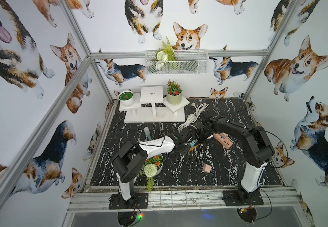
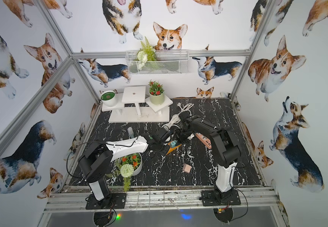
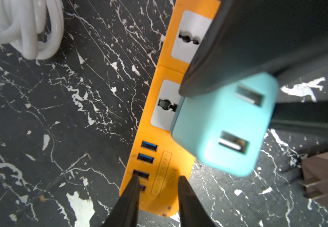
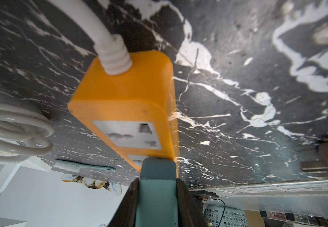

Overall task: Pull the plug off the socket
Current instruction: Remove the plug from the socket.

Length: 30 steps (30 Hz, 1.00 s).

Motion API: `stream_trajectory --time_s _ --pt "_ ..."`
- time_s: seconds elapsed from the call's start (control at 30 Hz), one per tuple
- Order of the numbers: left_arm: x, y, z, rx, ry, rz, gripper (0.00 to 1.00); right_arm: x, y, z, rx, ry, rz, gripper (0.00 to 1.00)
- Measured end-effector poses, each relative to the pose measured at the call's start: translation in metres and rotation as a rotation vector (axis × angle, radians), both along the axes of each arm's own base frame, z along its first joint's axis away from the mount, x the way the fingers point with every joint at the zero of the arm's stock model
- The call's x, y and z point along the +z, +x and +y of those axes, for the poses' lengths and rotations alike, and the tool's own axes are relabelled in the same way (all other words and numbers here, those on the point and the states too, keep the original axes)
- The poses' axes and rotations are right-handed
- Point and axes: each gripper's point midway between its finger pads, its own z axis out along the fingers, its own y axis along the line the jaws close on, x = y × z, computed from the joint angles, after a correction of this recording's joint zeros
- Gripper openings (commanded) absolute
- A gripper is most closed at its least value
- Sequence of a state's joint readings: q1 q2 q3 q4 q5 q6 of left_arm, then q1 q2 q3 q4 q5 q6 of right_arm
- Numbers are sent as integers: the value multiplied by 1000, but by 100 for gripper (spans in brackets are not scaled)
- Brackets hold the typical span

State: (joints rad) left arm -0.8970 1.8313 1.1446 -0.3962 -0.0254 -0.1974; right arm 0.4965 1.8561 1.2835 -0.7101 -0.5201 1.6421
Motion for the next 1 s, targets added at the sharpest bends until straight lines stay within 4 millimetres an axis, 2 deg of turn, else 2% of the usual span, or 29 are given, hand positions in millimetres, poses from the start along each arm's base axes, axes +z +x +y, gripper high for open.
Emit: stream_trajectory --time_s 0.27,0.4,0.47,0.6,0.8,1.0 --pt "1 8 -5 9 -14 -35 34 4 4 -2 -80 4 -9 0" --pt "2 19 -12 43 -43 -68 34 26 12 1 -41 -14 -44 0" --pt "2 24 -13 62 -51 -79 34 29 10 5 -19 -10 -48 0" --pt "2 25 -13 59 -49 -86 33 23 8 4 -4 -7 -43 0" --pt "3 25 -12 58 -53 -94 34 28 7 -2 14 5 -44 0" --pt "7 23 -13 41 -66 -100 39 43 10 -10 9 30 -81 0"
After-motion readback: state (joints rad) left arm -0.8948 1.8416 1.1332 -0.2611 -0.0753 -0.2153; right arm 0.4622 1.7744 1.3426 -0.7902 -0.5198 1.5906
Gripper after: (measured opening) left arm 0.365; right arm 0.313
